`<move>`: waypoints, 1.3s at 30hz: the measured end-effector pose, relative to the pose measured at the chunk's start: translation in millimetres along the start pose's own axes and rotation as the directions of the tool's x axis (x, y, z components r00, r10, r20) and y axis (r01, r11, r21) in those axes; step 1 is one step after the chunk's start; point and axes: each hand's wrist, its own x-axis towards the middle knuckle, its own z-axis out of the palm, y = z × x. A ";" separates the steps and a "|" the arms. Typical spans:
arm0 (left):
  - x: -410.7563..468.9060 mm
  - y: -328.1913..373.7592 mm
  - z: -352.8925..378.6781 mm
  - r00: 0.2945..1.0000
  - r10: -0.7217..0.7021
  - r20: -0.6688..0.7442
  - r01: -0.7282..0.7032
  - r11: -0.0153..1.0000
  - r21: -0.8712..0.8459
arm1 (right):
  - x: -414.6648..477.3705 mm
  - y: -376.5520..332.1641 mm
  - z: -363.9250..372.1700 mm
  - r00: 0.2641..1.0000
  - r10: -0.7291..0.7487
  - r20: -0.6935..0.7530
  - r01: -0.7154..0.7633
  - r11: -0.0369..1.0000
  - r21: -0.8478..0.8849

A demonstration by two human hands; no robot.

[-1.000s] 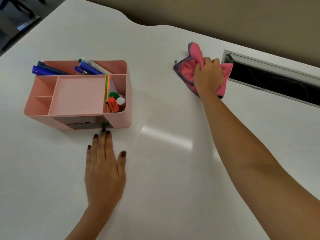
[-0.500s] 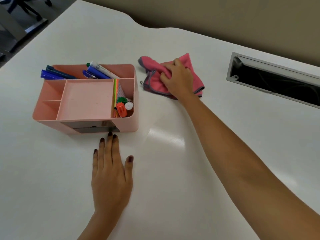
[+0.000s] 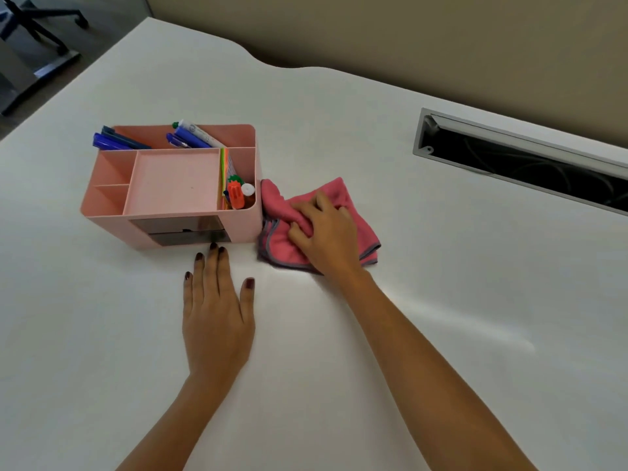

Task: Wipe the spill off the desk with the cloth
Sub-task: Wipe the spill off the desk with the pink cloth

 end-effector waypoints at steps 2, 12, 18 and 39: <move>0.2 -0.8 1.2 1.000 0.001 -0.009 -0.002 1.000 -0.016 | -17.1 -6.0 -2.7 1.000 0.000 0.014 0.000 1.000 -0.002; -4.9 -4.8 -0.8 0.999 0.008 -0.042 -0.012 0.993 -0.114 | -108.2 0.4 -36.6 1.000 -0.023 -0.002 0.023 1.000 -0.013; -24.0 -14.3 -3.9 0.999 0.053 -0.014 -0.054 0.995 -0.085 | -121.6 18.2 -53.5 0.850 0.461 -0.254 -0.490 0.870 -0.059; -41.8 -20.5 -6.3 0.997 0.073 0.007 -0.072 0.994 -0.086 | -182.3 46.4 -84.9 0.617 0.652 -0.441 -0.764 0.630 -0.139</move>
